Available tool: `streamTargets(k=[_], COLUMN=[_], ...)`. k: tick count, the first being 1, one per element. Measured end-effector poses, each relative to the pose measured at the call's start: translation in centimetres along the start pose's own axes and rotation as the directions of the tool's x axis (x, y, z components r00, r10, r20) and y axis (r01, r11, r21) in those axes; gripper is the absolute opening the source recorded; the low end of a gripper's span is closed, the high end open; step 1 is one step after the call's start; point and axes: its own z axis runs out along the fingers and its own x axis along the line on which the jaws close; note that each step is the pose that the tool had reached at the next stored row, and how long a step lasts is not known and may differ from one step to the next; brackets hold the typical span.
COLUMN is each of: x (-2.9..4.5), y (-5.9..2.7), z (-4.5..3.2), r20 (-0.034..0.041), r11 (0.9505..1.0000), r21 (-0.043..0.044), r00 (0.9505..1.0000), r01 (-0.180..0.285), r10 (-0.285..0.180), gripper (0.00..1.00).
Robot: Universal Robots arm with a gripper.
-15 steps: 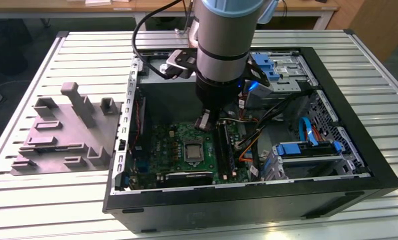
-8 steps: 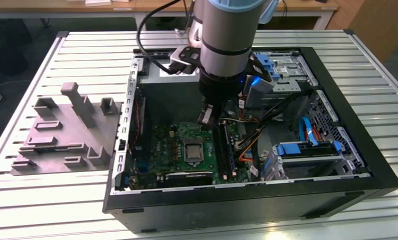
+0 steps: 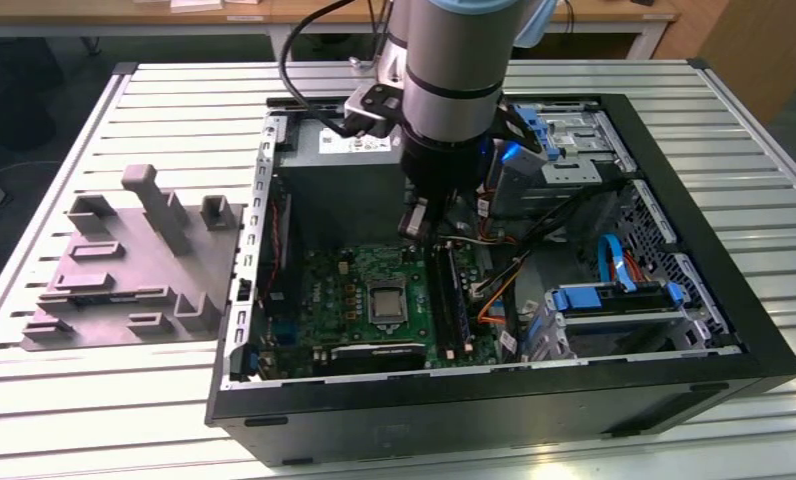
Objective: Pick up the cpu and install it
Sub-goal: 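Install the first cpu locking lever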
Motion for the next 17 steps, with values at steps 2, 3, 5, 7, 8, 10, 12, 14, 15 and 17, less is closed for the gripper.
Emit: streamTargets(k=[2,3,5,7,8,10,12,14,15,17], x=[-0.27,-0.41,-0.71,-0.98,-1.08,-1.22,-1.27,-1.25,-1.2,-1.07], y=[0.01,0.04,0.19,0.35,0.42,0.66,0.86,0.98,1.08,1.34], z=[0.01,0.02,0.05,0.12,0.18,0.3,0.39,0.44,0.44,0.47], r20=[0.0001,0.0001,0.0001,-0.0001,-0.0002,-0.0001,-0.0002,-0.0006,-0.0009,-0.001], r11=[1.0,1.0,1.0,1.0,1.0,1.0,0.9999,0.9997,0.9996,0.9992], r21=[0.0,0.0,0.0,0.0,0.0001,0.0,0.0,0.0,0.0,0.0], r00=[1.0,1.0,1.0,1.0,1.0,1.0,0.9999,0.9997,0.9996,0.9992], r01=[0.0,0.0,0.0,0.0,0.001,0.004,0.011,0.025,0.03,0.039], r10=[0.0,0.0,0.0,0.0,-0.001,-0.004,-0.011,-0.025,-0.03,-0.039], gripper=[0.11,0.11,0.11,0.11,0.11,0.11,0.11,0.11,0.11,0.11])
